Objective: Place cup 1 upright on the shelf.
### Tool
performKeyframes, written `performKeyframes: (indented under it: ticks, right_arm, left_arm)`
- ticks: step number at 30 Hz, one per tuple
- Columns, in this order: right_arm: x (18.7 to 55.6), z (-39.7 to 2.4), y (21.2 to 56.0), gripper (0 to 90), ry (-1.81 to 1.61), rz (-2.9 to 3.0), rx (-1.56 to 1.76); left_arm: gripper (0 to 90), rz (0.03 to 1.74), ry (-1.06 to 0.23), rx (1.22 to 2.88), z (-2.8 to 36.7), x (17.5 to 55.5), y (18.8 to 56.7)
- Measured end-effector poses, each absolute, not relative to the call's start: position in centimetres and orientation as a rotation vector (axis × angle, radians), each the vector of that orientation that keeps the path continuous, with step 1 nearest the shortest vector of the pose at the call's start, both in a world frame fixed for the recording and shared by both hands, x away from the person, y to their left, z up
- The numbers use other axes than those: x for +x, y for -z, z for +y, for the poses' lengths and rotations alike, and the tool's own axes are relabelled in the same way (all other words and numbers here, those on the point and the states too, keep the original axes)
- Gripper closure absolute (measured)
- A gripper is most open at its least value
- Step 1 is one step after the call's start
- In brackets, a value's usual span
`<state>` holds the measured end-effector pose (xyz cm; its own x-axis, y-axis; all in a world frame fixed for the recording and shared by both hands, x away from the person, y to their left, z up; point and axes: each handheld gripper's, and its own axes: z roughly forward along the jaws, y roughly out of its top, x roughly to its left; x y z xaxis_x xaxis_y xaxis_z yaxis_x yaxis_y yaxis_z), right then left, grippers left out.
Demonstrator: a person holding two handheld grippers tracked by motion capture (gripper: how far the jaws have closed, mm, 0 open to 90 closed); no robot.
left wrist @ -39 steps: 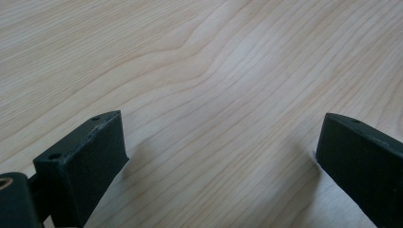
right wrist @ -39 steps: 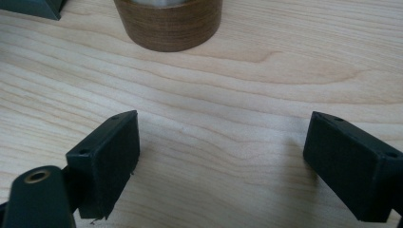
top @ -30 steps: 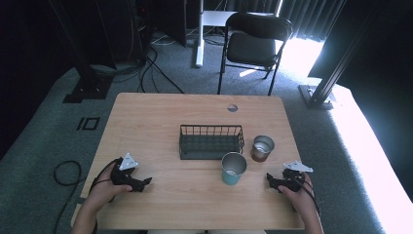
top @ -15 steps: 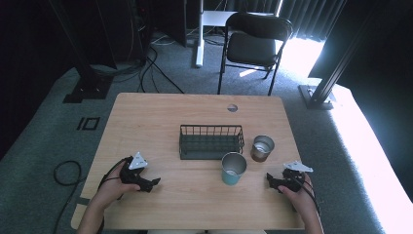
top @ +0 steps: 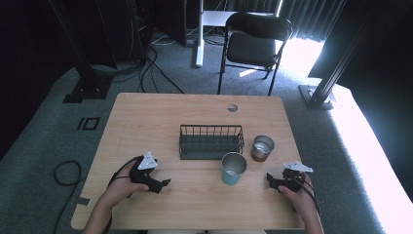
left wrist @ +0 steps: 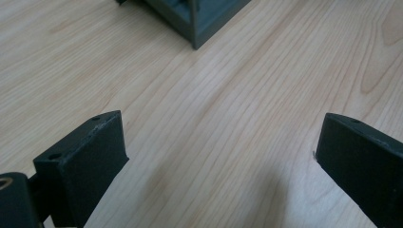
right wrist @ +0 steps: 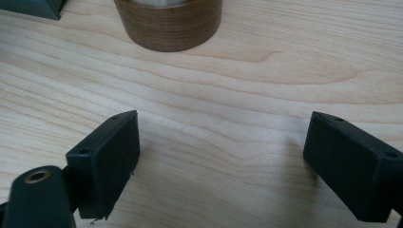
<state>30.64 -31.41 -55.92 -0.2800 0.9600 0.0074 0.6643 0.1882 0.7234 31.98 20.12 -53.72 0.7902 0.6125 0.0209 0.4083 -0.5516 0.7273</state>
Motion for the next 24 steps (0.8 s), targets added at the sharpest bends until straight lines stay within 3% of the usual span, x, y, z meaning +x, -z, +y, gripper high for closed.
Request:
performKeyframes:
  ticks: [24]
  right_arm:
    - [30.6, -31.4, 55.9, 11.5, -0.870, 2.017, 1.520]
  left_arm:
    - [3.4, 0.567, -0.298, 2.169, 14.9, 32.0, 51.4]
